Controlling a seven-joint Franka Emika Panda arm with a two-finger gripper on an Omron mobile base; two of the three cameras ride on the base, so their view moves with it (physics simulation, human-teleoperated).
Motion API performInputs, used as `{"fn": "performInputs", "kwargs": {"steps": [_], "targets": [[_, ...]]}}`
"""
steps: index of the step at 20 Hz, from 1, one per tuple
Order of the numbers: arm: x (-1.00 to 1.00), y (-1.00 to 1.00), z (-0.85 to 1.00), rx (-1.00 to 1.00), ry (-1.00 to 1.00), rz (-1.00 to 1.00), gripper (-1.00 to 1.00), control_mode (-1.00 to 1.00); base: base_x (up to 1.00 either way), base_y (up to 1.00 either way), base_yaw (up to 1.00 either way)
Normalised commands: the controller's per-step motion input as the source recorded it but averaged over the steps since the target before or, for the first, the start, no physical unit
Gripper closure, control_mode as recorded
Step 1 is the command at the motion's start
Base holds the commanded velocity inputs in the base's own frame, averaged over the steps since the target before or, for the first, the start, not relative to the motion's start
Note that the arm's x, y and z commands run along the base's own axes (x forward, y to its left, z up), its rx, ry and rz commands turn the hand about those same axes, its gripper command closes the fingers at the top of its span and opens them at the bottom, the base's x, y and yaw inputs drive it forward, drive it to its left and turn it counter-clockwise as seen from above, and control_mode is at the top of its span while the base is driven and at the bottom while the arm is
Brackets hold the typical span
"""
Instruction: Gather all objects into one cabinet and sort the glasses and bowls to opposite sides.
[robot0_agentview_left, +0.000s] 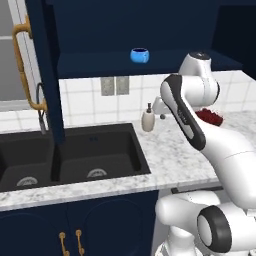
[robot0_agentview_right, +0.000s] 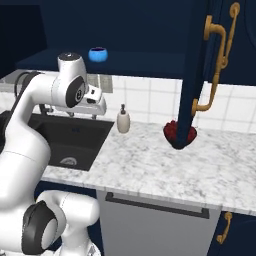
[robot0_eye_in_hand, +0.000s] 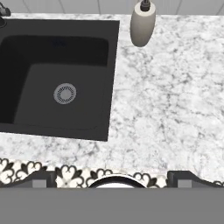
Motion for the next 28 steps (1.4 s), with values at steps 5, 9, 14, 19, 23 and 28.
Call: {"fn": "performInputs", "kwargs": {"steps": [5,9,14,19,23,28], "targets": [[0.0,0.0,0.0,0.0,0.0,0.0,-1.0,1.0,0.15,0.04,0.0],[0.0,0.0,0.0,0.0,0.0,0.0,-1.0,1.0,0.0,0.0,0.0],[0.0,0.0,0.0,0.0,0.0,0.0,-1.0,1.0,0.0,0.0,0.0],[-0.08,0.02,0.12,-0.04,-0.04,0.0,-1.0,-1.0,0.0,0.0,0.0],[-0.38,0.06,0.61,-0.18,-0.24,0.02,-1.0,-1.0,0.0,0.0,0.0],[-0.08,0.01,0.47,-0.08,-0.24,0.0,-1.0,-1.0,0.0,0.0,0.0]]}}
